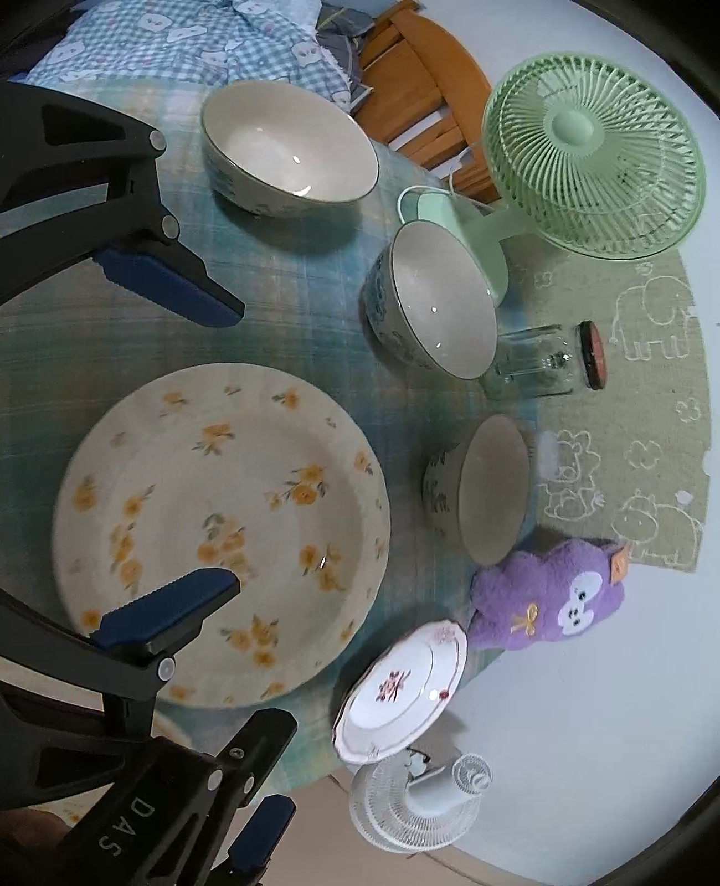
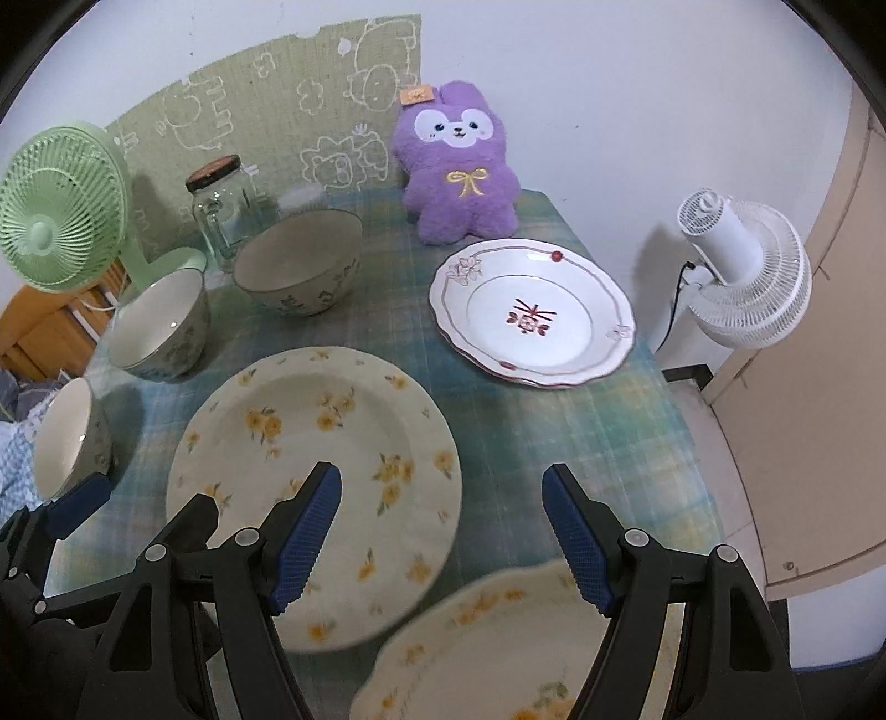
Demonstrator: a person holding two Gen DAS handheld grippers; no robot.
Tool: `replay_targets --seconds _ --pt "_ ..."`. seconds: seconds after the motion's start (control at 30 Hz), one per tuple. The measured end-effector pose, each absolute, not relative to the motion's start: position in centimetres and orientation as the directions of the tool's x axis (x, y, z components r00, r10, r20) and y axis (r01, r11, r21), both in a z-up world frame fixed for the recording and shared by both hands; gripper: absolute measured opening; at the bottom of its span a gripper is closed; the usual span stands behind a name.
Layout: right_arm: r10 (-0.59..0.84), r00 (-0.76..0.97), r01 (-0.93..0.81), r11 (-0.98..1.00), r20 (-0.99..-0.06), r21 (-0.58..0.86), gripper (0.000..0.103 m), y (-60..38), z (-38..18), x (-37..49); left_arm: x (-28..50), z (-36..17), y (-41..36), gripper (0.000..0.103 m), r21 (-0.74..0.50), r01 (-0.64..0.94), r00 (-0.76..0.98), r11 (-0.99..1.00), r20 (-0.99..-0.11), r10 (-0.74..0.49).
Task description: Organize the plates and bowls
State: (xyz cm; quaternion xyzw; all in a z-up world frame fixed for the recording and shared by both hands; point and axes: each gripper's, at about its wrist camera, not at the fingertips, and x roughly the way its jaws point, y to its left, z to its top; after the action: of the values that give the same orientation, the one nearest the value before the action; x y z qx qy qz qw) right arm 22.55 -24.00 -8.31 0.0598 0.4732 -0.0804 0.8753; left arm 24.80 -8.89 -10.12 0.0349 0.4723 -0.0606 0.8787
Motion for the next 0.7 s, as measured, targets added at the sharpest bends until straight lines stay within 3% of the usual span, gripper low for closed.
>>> replay_targets --seconds 0.4,0.7 --pt "-0.097 0.481 0.195 0.981 -0.872 -0.002 0.078 -23.6 -13.0 27.1 29.0 -14.6 -8.3 0.083 0.01 0.111 0.478 0.994 -0.877 -0.045" --pt "-0.06 0.454 0.186 0.982 -0.889 0.029 0.075 -23.6 -14.9 28.3 29.8 -16.2 -8.4 0.069 -0.007 0.116 0.452 0.993 -0.89 -0.059"
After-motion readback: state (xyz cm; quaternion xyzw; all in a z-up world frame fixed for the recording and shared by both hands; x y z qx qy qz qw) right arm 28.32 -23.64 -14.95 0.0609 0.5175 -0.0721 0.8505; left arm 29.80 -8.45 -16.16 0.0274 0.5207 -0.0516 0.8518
